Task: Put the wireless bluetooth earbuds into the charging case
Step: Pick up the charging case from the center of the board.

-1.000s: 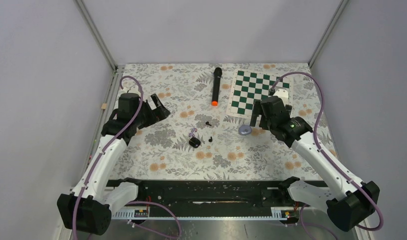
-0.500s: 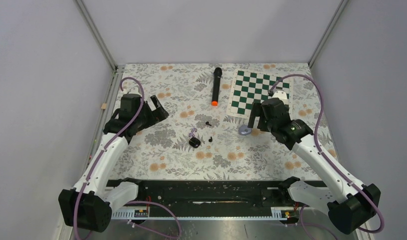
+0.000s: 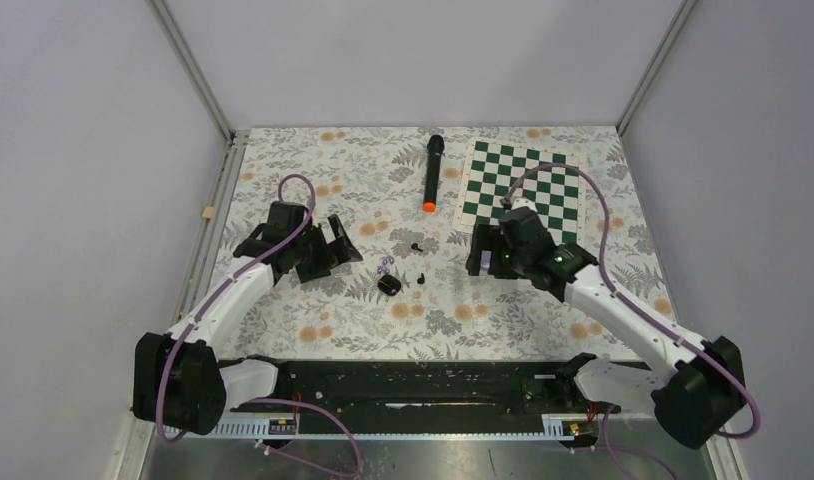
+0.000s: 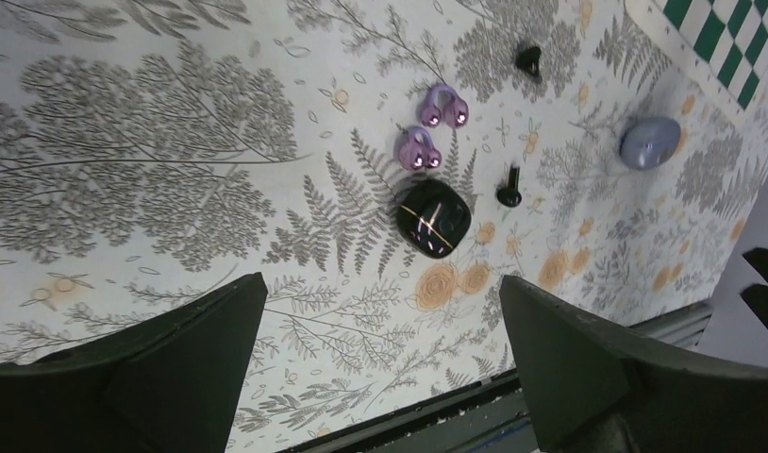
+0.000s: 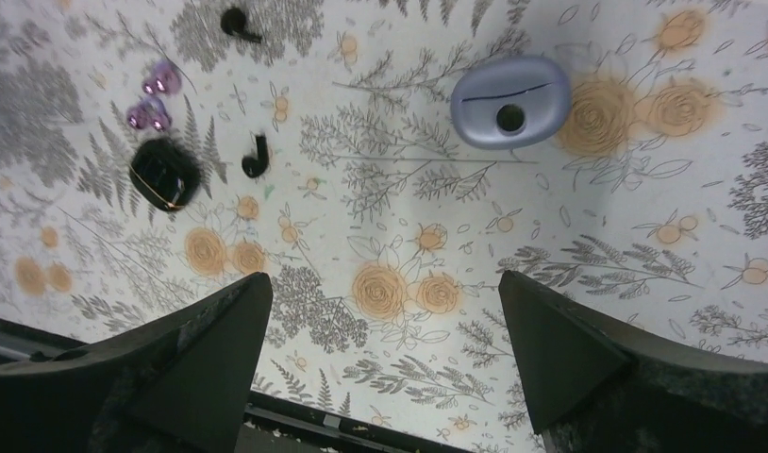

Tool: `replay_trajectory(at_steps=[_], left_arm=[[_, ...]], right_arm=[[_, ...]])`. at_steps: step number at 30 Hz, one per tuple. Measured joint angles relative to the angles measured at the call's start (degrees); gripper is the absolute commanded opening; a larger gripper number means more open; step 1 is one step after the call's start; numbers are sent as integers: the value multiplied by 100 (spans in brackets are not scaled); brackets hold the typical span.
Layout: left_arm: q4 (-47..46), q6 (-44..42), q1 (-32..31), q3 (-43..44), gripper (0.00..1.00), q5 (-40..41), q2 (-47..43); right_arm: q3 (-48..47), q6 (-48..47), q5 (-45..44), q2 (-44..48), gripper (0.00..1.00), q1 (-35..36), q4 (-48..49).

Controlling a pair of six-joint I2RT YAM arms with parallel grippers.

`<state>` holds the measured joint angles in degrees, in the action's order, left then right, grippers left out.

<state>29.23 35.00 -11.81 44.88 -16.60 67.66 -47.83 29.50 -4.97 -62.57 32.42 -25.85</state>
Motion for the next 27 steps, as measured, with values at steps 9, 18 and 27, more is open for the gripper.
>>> replay_trajectory(at_steps=[9,18,27], left_arm=[[-109,188,-494,-44,98,-87,140],[229,570,212,20,92,-105,358],[846,577,1587,216,92,-402,-149]], right_arm=[[-474,31,-505,-1108,98,737,-341],[-782,-63,-310,-1908,90,1508,328],[-2227,-988,-188,-3344,93,2203,588]])
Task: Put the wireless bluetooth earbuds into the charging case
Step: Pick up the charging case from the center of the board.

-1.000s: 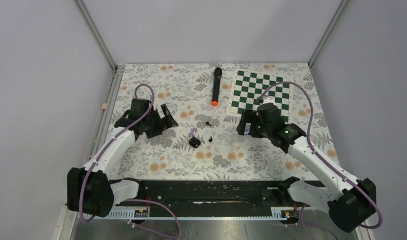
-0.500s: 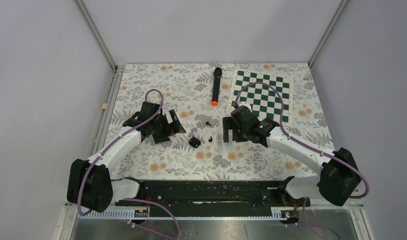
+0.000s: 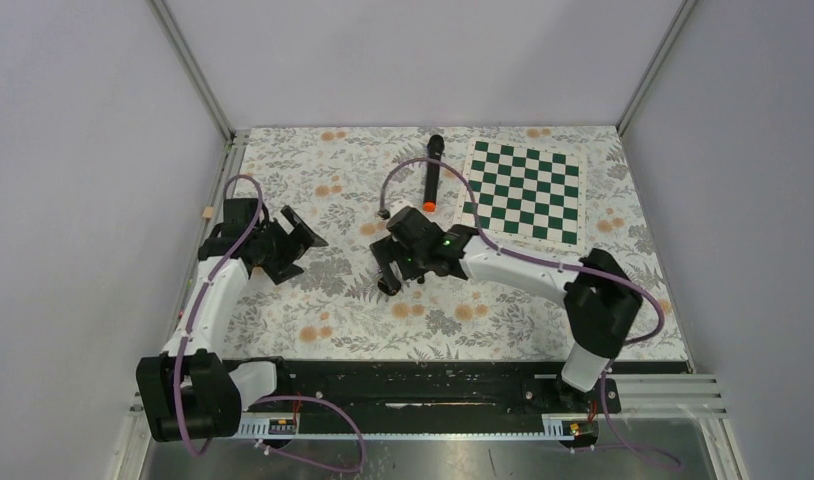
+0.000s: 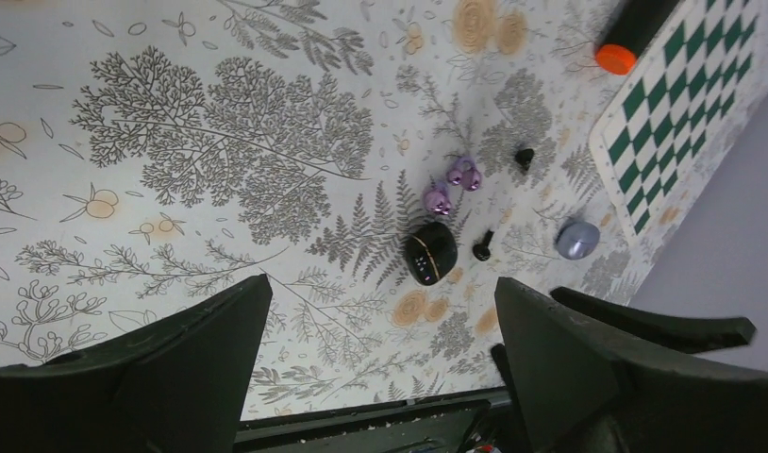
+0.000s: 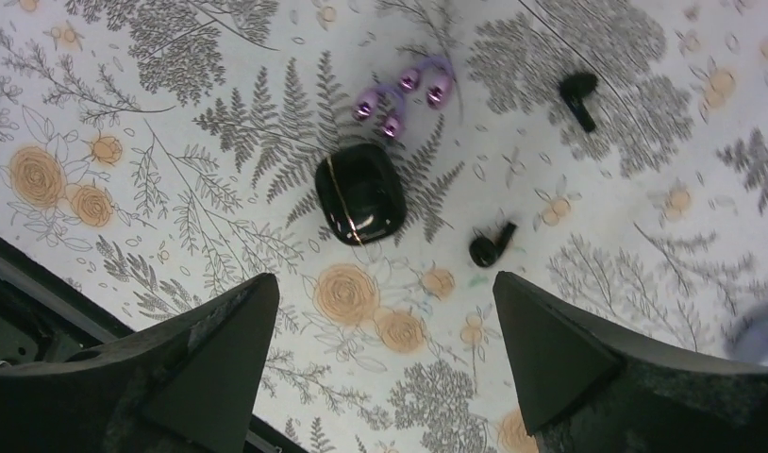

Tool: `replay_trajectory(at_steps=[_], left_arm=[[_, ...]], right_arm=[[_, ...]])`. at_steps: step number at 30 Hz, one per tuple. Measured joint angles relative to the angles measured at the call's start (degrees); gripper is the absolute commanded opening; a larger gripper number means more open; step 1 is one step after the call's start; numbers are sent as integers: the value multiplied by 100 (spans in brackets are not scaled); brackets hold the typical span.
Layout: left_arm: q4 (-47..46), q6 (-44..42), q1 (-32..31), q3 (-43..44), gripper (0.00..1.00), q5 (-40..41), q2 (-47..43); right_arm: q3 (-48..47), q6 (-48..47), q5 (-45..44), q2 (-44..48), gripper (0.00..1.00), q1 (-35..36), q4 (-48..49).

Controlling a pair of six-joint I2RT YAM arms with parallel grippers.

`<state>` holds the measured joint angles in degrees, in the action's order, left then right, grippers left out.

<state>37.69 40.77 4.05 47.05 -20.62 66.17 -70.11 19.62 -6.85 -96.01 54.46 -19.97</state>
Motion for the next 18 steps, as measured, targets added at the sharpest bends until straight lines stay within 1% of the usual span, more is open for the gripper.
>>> replay_trajectory(at_steps=[3,6,9,11,15,18], left_arm=[[144,-39,63,188,92,-63,-199],[247,-94,155,286,92,-87,-302],[354,-151,245,289,92,-118,-345],[393,-168,273,289,92,-138,-345],[428,-175,278,286,92,-192,-345],[426,-175,278,282,92,-221,-345]], right_arm=[[-538,-424,50,-557,94,136,-42],[-824,-739,98,-975,93,216,-155],[-938,-942,157,-1268,88,240,-251],[-955,-1025,177,-1388,87,243,-306],[-973,-1147,184,-1591,81,243,-356],[-1032,-1204,197,-1757,81,243,-358]])
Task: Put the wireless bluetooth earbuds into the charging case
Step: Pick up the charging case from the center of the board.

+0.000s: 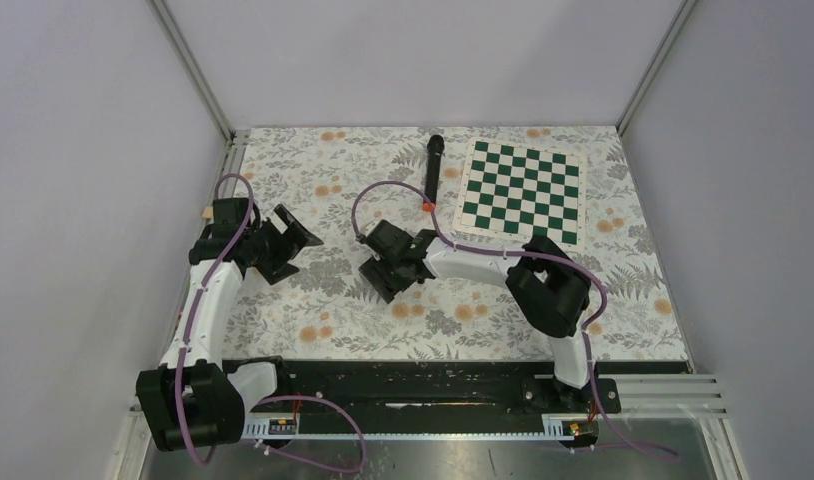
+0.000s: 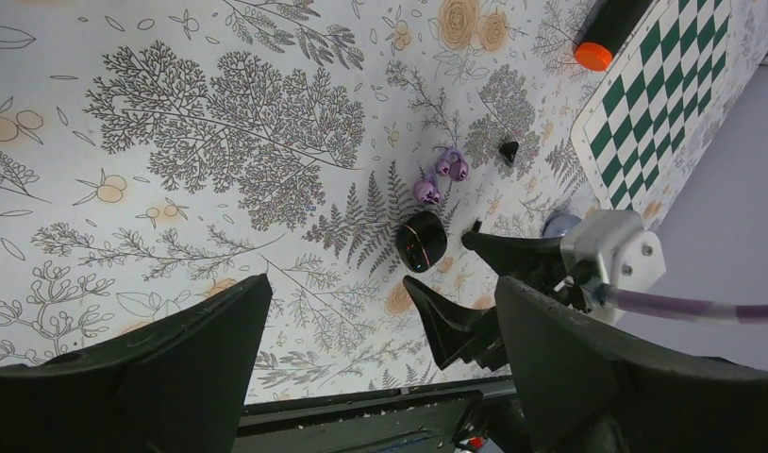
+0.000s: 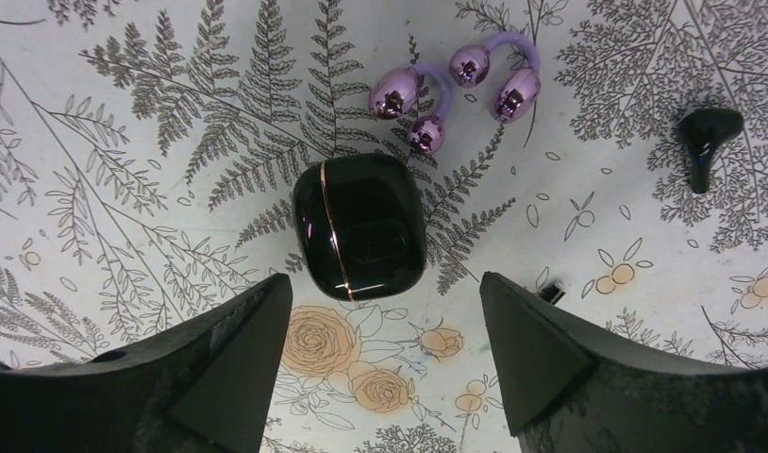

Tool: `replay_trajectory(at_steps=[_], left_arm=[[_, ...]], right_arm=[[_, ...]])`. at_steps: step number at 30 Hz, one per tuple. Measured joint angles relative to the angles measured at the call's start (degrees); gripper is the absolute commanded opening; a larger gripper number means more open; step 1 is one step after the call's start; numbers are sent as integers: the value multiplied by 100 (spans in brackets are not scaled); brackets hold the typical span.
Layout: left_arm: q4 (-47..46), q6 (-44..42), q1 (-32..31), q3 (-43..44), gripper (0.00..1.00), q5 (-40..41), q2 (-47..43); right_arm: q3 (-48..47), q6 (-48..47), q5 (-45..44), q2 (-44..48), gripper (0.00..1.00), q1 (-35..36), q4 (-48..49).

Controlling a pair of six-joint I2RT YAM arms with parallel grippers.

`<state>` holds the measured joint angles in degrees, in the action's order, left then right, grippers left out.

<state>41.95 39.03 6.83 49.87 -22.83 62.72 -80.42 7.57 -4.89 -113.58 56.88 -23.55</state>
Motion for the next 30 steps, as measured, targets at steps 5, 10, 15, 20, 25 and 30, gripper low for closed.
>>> replay_trajectory(at_steps=[5,10,15,20,25,30], left_arm=[[0,-2,0,-15,93,-42,0],[-4,-28,0,-61,94,-155,0],[-22,-39,0,-90,94,-269,0],[-114,-37,0,-223,94,-378,0],[-160,-35,0,-269,94,-446,0],[-341,-2,0,-323,95,-511,-68]], right_arm=[[-70,-26,13,-186,75,0,0],[-245,-33,13,-365,66,0,4],[-372,-31,39,-457,59,0,0],[-466,0,149,-474,68,2,-66],[-614,35,155,-533,67,2,-129],[-623,87,151,-636,63,2,-144]])
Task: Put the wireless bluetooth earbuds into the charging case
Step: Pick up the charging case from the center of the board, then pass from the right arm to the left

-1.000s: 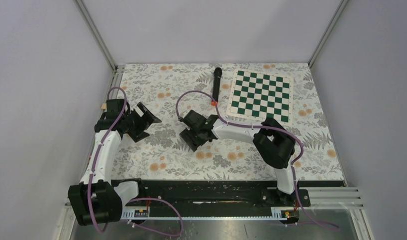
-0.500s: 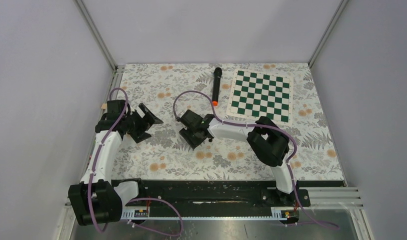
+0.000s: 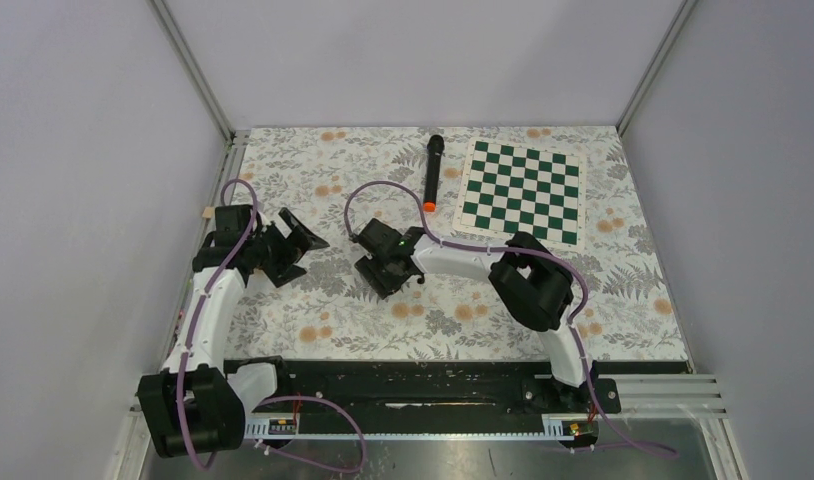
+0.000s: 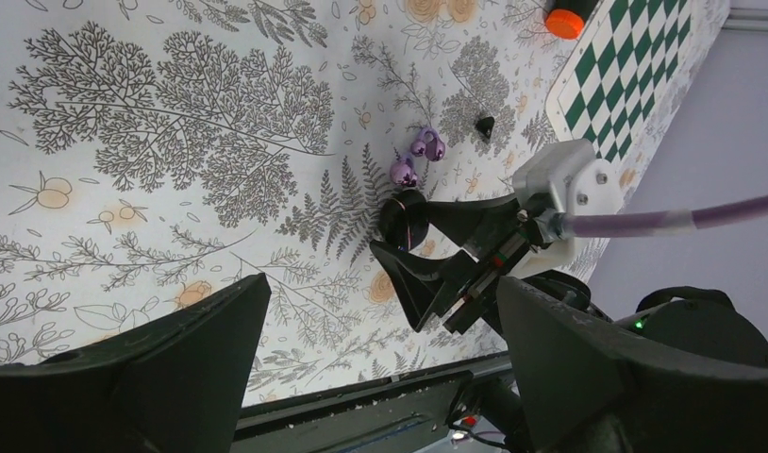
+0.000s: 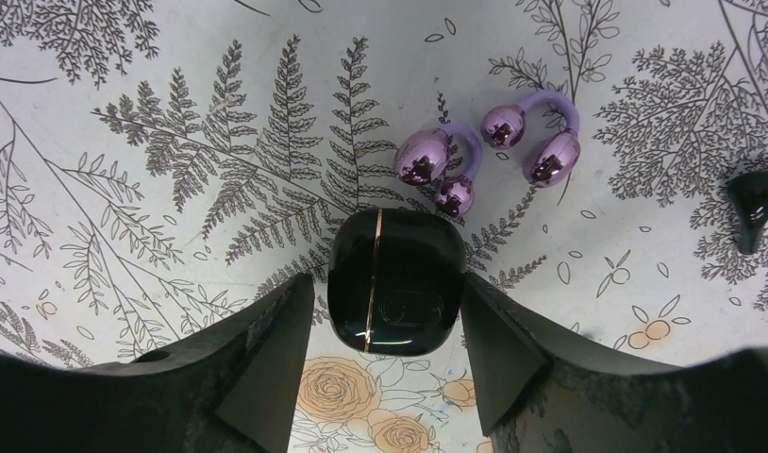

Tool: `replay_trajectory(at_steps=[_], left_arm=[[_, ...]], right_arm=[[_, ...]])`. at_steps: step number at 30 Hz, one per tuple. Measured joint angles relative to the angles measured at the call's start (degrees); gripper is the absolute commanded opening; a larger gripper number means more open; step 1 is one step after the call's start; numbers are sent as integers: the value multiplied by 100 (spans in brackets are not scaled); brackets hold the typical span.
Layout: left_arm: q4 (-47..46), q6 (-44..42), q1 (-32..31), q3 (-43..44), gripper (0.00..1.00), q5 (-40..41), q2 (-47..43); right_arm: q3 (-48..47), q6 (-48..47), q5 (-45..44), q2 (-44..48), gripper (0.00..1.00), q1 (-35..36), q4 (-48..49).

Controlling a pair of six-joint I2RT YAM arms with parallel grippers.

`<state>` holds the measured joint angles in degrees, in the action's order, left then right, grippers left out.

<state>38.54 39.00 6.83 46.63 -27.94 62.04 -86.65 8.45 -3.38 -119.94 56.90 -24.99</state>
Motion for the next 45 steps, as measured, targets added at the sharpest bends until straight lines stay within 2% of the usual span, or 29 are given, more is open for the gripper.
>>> replay_trajectory(at_steps=[5,9,15,21,28,33,37,45], left_arm=[[-297,162,0,-289,96,4,-369],[-455,286,0,-437,92,-7,-579],[-527,144,0,-435,93,-385,-157],[-951,142,-74,-623,94,-1097,-11],[-1899,404,-1040,-933,85,-1563,461],[-2500,817,-1180,-1134,79,-1692,483],[-2800,1003,-1180,-1143,69,-1786,485],[-2896,1086,-1180,-1165,69,-1987,507]], right_arm=[[2,42,-20,-24,48,0,0],[24,61,-24,-17,45,0,22],[374,103,7,256,45,0,98],[1084,354,310,1198,45,-9,369],[1410,1010,1174,2094,46,-116,1178],[1626,1364,1556,2256,46,-181,1550],[1681,1504,1725,2256,46,-190,1626],[1681,1716,1805,2256,45,-262,1676]])
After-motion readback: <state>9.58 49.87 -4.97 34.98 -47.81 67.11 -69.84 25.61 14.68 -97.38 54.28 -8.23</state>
